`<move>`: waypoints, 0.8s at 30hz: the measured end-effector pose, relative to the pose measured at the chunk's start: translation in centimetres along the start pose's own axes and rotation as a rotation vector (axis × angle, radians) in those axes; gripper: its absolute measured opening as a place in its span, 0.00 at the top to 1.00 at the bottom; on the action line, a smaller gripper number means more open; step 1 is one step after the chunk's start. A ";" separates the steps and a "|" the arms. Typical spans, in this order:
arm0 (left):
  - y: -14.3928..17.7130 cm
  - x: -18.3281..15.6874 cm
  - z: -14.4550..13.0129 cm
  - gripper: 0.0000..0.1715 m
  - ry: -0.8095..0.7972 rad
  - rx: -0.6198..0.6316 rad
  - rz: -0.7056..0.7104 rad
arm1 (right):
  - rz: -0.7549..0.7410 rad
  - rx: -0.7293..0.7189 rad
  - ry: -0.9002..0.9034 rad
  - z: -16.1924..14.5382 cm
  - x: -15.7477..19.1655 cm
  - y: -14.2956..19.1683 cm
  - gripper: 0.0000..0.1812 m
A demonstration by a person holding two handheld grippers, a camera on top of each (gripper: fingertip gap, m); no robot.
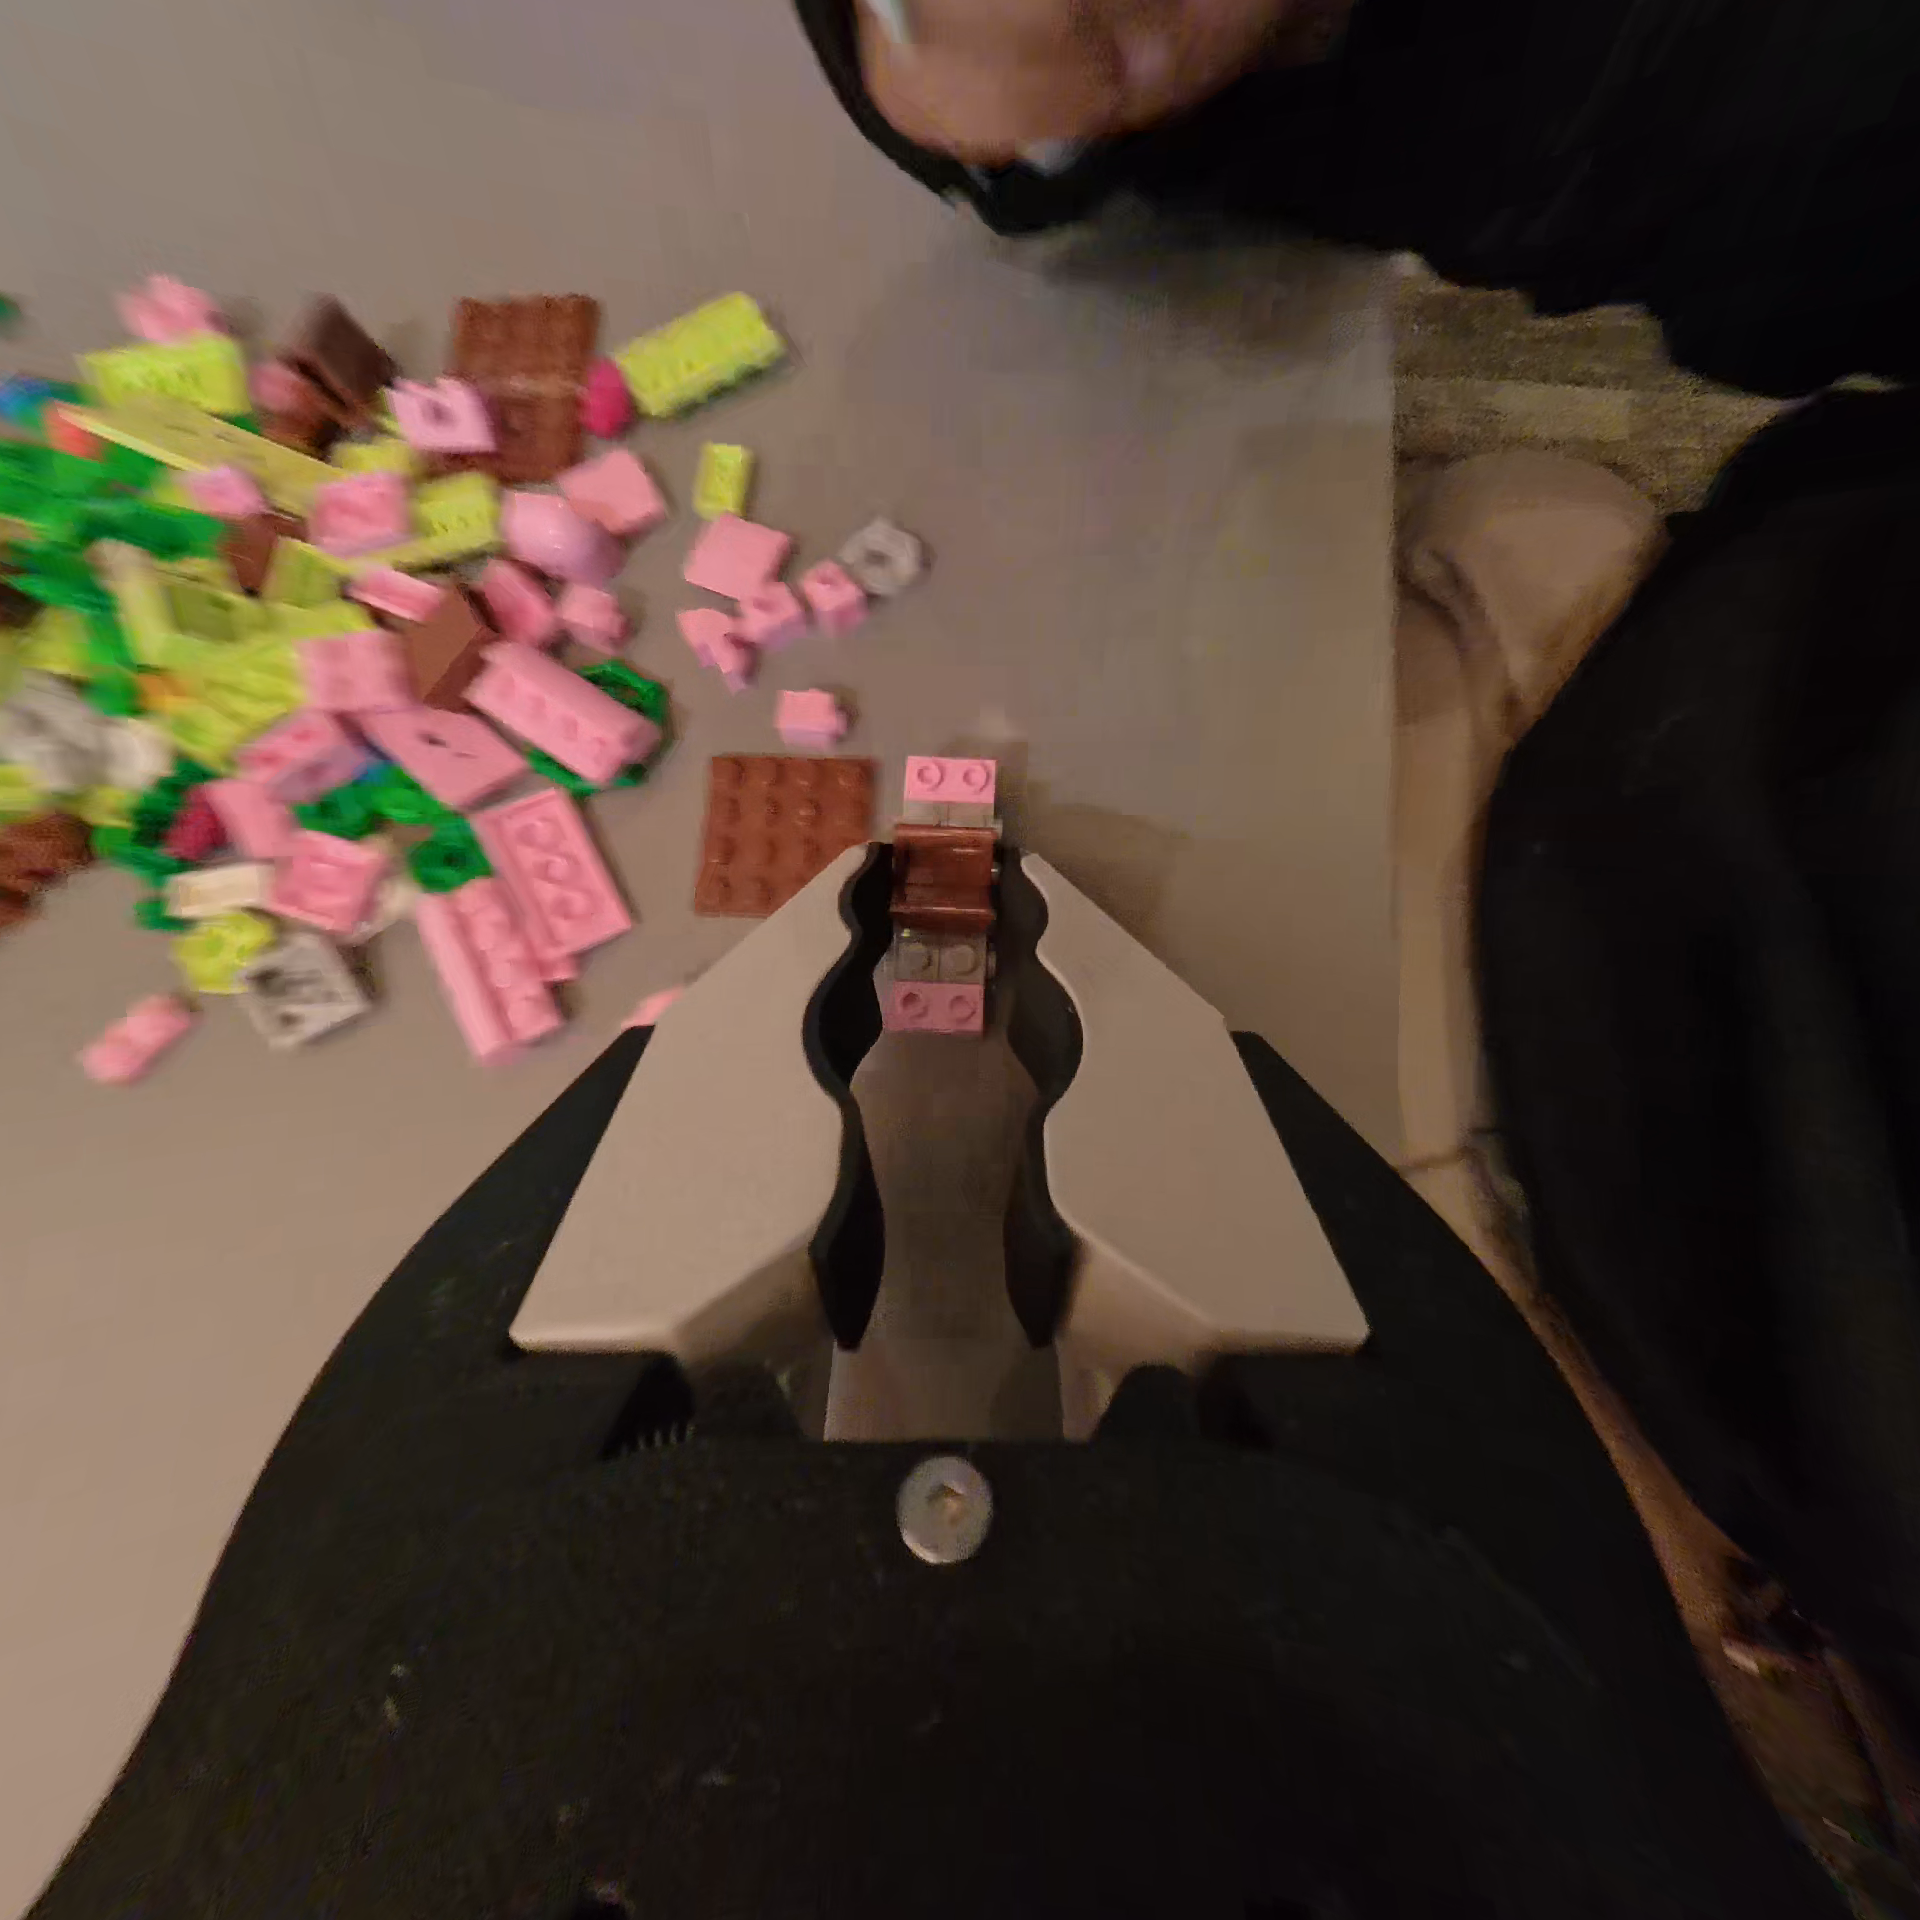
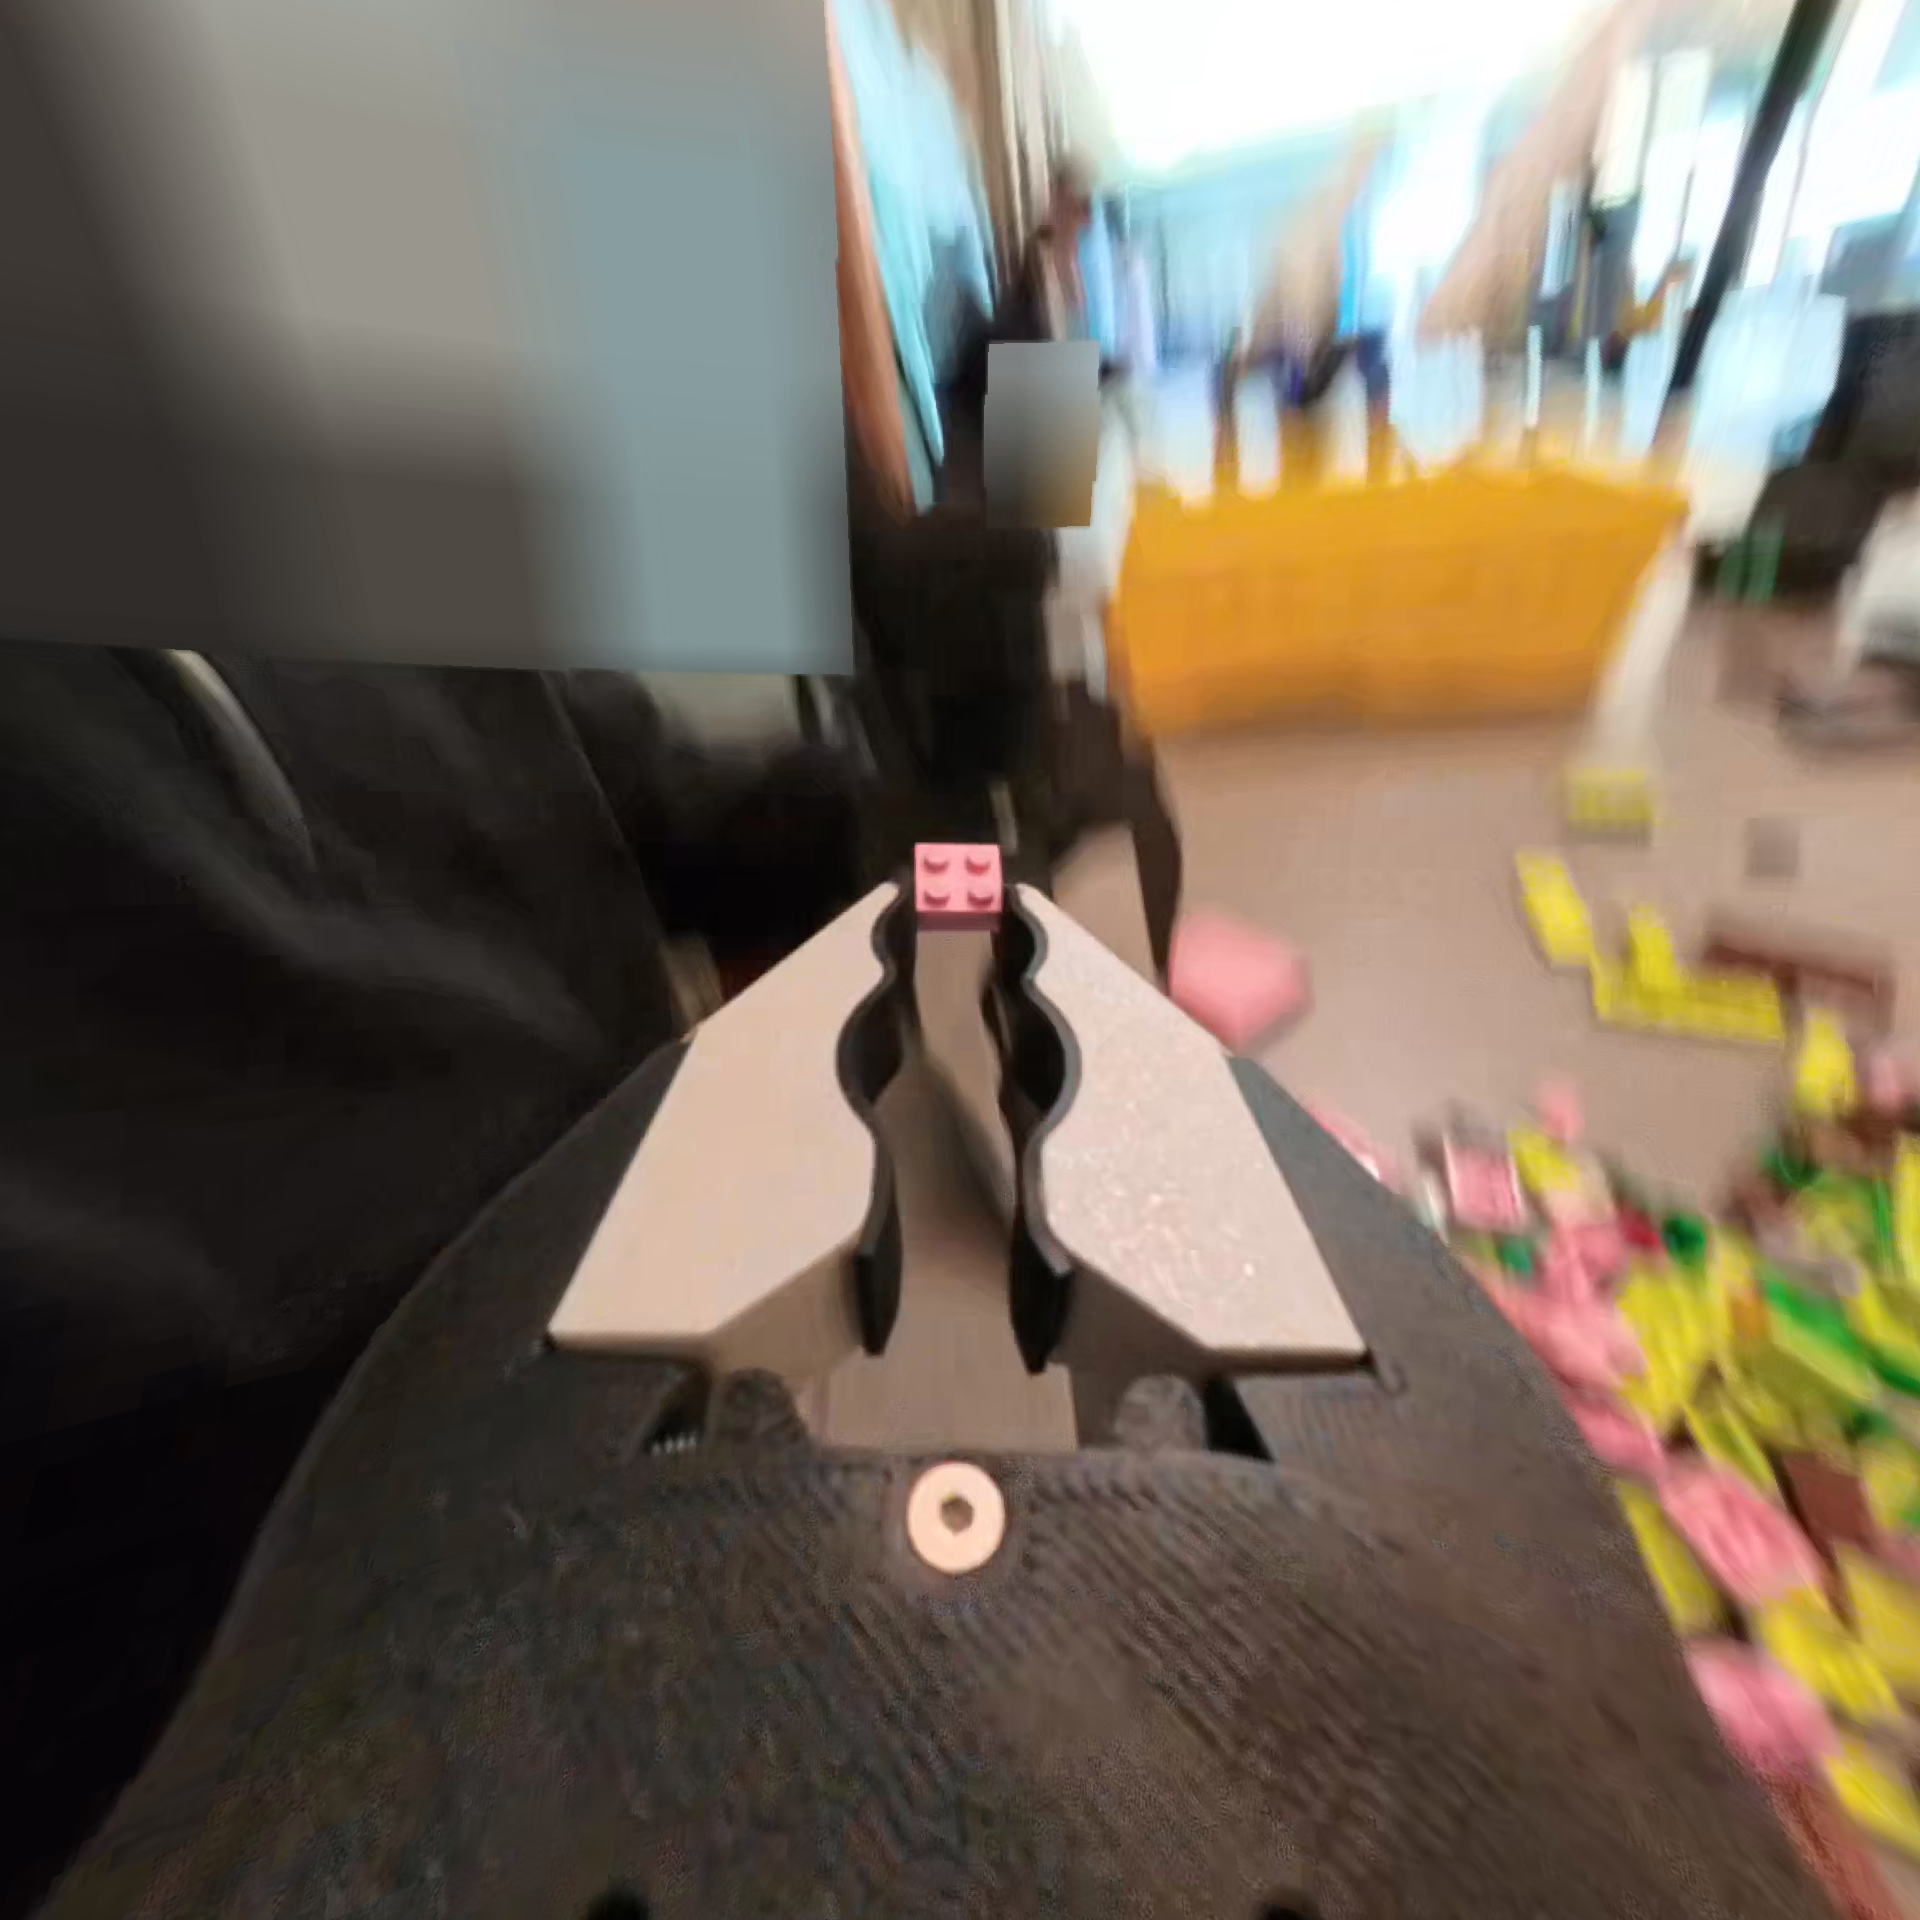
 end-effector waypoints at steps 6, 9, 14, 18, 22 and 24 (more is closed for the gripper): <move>1.2 -1.1 -0.8 0.88 0.011 0.082 -0.066 | -0.166 0.001 -0.067 -1.0 -3.0 1.5 0.93; 1.6 -1.5 -1.0 0.88 0.044 0.081 -0.105 | -0.126 -0.080 -0.178 -0.3 -3.4 1.5 0.93; 2.3 0.4 0.4 0.70 0.064 -0.046 0.016 | -0.045 -0.245 -0.341 1.0 -3.7 1.9 0.93; 5.2 1.8 5.1 0.73 0.188 -0.448 0.083 | 0.003 -0.274 -0.329 1.4 -2.9 1.2 0.94; 7.9 1.4 7.5 0.73 0.479 -0.816 -0.266 | 0.035 -0.273 -0.252 1.6 -1.6 0.0 0.93; 8.6 1.4 7.8 0.72 0.618 -0.932 -0.479 | 0.035 -0.257 -0.195 1.5 -1.0 -0.6 0.93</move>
Point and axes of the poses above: each gripper's, where its closed fingertips meet, y back along the fingers, z out of its top, x = y × z across the jaws, the point moved 3 cm from there along y, back along the fingers, and after that the axes turned 6 degrees about -y, right-handed, at the moved point
